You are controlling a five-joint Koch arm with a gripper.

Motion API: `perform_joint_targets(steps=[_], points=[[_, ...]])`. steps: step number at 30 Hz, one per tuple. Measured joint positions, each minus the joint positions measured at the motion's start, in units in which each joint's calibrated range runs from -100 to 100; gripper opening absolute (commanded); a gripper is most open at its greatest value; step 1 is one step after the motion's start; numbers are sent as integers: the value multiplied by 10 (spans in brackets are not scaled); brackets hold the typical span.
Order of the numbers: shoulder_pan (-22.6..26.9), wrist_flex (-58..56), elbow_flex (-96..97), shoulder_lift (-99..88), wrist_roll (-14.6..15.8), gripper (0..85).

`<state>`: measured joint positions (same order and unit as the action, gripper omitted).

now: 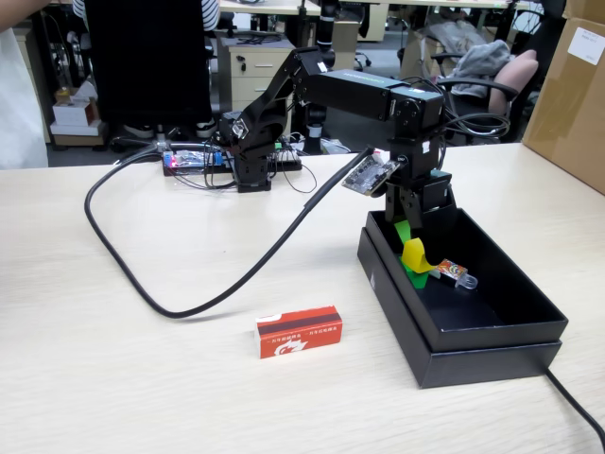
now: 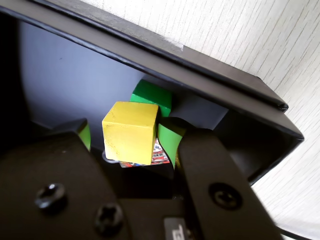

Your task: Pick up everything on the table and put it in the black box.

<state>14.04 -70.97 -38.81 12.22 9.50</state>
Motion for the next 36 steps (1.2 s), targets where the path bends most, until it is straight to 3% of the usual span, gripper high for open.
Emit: perform_joint_targets(steps=[9, 12, 14, 24, 36], points=[[-5, 0, -58, -115, -2, 326], [-22, -1, -58, -156, -3, 327], [-35, -1, -58, -156, -6, 372], [-130, 0, 13, -142, -43, 428], [-164, 38, 135, -118, -61, 428]])
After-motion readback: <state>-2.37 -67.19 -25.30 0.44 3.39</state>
